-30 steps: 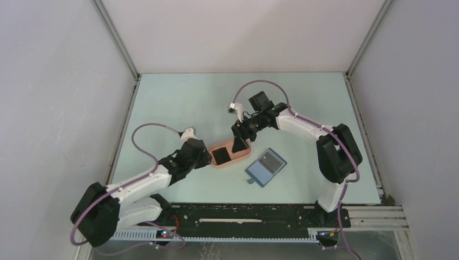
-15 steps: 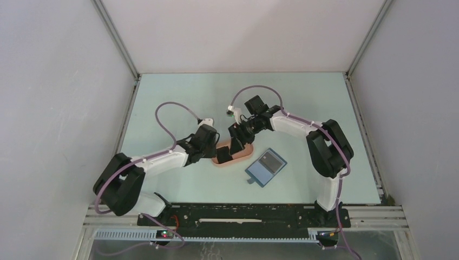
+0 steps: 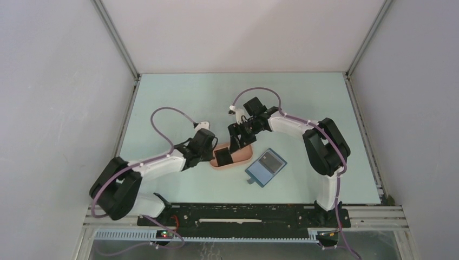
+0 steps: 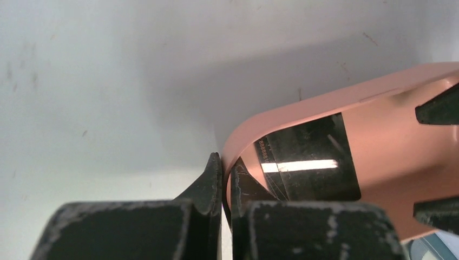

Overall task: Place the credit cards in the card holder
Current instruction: Pick up the credit card from the storage box.

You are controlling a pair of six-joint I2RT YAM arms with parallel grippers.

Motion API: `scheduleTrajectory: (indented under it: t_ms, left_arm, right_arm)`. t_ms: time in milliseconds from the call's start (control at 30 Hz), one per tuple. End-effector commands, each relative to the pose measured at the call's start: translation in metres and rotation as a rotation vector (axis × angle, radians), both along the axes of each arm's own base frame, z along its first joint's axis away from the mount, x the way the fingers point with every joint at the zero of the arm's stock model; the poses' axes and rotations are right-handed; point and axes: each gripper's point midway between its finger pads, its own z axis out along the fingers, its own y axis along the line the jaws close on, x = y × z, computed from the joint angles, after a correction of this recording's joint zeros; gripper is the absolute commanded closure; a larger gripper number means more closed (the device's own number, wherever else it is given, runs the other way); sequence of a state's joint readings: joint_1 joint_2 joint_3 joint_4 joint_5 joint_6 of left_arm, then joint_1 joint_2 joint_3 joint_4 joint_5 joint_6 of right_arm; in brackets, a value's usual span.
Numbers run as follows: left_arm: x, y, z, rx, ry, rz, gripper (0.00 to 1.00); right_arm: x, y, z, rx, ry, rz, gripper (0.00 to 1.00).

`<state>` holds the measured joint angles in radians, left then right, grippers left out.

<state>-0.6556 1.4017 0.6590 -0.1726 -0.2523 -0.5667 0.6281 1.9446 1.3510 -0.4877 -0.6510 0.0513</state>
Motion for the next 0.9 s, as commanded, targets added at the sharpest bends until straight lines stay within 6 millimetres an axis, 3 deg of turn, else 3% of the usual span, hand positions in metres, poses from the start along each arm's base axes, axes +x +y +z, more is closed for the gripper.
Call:
scheduleTrajectory:
  t_ms: [0,167,300,533,867]
  left_arm:
    - [0.005,-0.002,0.042,-0.156,-0.176,0.196,1.00]
    - [-0.003,0.014,0.061,-0.121,-0.301,0.396,1.00]
    - [-0.006,0.014,0.075,-0.113,-0.348,0.502,1.00]
    - [-0.008,0.004,0.086,-0.124,-0.387,0.533,1.00]
    - [-0.005,0.015,0.110,-0.173,-0.501,0.594,1.00]
  right_arm:
    - [0.009,0.005,0.014,0.020,-0.055,-0.027,0.22]
    - [0.011,0.019,0.035,0.088,-0.140,-0.007,0.21]
    - [0.018,0.028,0.048,0.147,-0.220,0.000,0.20]
    - [0.016,0.029,0.060,0.204,-0.291,0.047,0.19]
    - [0.014,0.032,0.080,0.256,-0.344,0.042,0.18]
